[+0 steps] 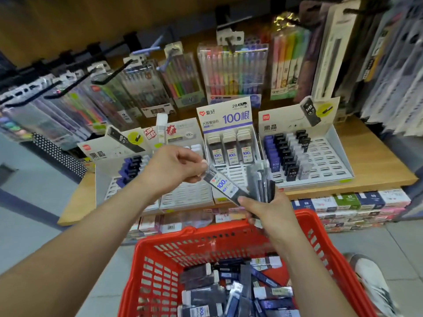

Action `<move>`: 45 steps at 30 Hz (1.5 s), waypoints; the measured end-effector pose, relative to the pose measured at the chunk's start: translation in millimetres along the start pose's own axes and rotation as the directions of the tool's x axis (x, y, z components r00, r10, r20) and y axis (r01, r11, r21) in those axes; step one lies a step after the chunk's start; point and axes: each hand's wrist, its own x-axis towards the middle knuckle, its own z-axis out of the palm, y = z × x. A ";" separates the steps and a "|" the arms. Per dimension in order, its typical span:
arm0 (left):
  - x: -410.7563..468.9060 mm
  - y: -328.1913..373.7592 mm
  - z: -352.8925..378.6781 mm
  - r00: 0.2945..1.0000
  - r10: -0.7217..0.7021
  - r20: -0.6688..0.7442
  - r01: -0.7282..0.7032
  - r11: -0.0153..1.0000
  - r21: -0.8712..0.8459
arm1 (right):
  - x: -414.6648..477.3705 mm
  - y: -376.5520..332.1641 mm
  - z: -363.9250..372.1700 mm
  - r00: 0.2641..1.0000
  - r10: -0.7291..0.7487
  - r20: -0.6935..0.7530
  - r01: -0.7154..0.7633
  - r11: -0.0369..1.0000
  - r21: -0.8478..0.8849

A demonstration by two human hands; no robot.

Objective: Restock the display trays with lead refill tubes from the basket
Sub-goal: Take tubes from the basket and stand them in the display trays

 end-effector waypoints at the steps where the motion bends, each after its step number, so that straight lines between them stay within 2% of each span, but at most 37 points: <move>1: 7.4 2.6 -2.2 0.999 0.045 -0.027 -0.043 0.997 0.069 | 5.6 -2.0 0.0 0.999 -0.008 -0.040 0.008 1.000 0.014; 5: 39.2 10.4 -9.6 0.915 0.343 -0.213 -0.239 0.885 0.400 | 21.1 -19.9 -6.5 0.991 -0.005 -0.132 0.026 0.988 0.154; 8: 56.0 3.0 -0.3 0.874 0.465 -0.144 -0.299 0.746 0.595 | 35.6 -35.6 -9.4 0.992 0.018 -0.128 0.023 0.949 0.316; 10: 64.7 -8.0 10.8 0.847 0.527 -0.071 -0.355 0.660 0.662 | 42.5 -40.0 -9.4 0.995 0.023 -0.096 0.009 0.946 0.325; 13: 75.4 -20.9 20.5 0.842 0.540 -0.027 -0.383 0.631 0.674 | 42.6 -35.5 -12.2 0.999 0.028 -0.023 -0.018 0.934 0.356; 18: 85.7 -25.6 24.4 0.829 0.555 0.069 -0.414 0.526 0.743 | 37.6 -22.7 -11.1 0.998 0.063 0.021 -0.066 0.892 0.447; 23: 88.2 -18.8 20.6 0.832 0.535 0.147 -0.444 0.483 0.754 | 32.3 -17.7 -7.7 0.993 0.073 0.088 -0.104 0.896 0.431; 29: 89.7 -14.0 27.5 0.815 0.530 0.233 -0.482 0.398 0.781 | 29.7 -14.0 -12.6 0.987 0.086 0.138 -0.122 0.951 0.285; 31: 91.5 -13.4 31.8 0.820 0.522 0.235 -0.483 0.410 0.774 | 29.6 -13.8 -15.3 0.985 0.101 0.140 -0.135 0.958 0.255; 33: 93.7 -12.0 33.2 0.837 0.513 0.192 -0.462 0.472 0.751 | 29.3 -14.3 -16.9 0.986 0.095 0.139 -0.129 0.957 0.259; 37: 98.5 -8.8 32.8 0.868 0.468 0.166 -0.426 0.529 0.734 | 31.2 -12.6 -18.8 0.987 0.085 0.137 -0.129 0.929 0.347; 41: 100.3 -6.9 31.2 0.897 0.421 0.136 -0.383 0.584 0.716 | 32.4 -9.8 -22.2 0.975 0.107 0.195 -0.176 0.908 0.381; 45: 100.5 -11.7 35.5 0.890 0.425 0.168 -0.398 0.541 0.741 | 34.4 -4.0 -23.7 0.971 0.120 0.206 -0.204 0.864 0.459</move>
